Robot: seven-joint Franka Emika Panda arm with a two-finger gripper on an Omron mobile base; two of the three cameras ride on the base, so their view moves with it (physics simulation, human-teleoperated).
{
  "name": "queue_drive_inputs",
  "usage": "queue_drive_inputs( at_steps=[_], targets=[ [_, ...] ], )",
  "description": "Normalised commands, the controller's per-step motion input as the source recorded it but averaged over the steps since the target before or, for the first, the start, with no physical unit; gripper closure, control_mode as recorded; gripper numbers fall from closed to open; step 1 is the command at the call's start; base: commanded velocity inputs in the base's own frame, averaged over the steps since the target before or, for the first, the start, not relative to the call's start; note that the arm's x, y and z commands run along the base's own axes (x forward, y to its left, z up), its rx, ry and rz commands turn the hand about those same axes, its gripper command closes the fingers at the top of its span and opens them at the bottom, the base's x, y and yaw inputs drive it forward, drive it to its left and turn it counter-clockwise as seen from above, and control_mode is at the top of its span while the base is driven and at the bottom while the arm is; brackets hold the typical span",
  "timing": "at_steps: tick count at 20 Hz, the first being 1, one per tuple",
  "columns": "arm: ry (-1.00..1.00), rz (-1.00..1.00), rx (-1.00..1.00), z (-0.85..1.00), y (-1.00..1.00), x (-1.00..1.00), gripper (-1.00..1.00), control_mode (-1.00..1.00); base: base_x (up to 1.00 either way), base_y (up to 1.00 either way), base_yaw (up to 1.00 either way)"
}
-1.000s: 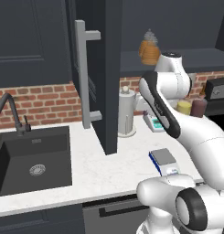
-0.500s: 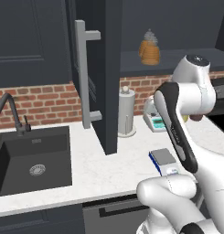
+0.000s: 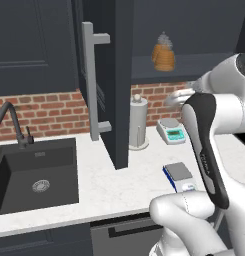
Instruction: Pick the honey bottle and place it on the digital scale for weighing, and close the cabinet.
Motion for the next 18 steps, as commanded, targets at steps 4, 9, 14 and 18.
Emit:
queue_drive_inputs(
  at_steps=[4, 9, 14, 18],
  targets=[
    [-0.17, -0.02, 0.00, 0.78, 0.00, -0.06, -1.00, -1.00, 0.00, 0.00, 0.00],
    [-0.14, -0.02, 0.00, 0.52, 0.00, 0.00, -1.00, -1.00, 0.00, 0.00, 0.00],
    [-0.09, -0.01, 0.00, 0.46, -0.01, 0.00, -1.00, -1.00, 0.00, 0.00, 0.00],
    [-0.08, 0.00, 0.00, 0.26, -0.17, 0.02, -1.00, -1.00, 0.00, 0.00, 0.00]
  ],
)
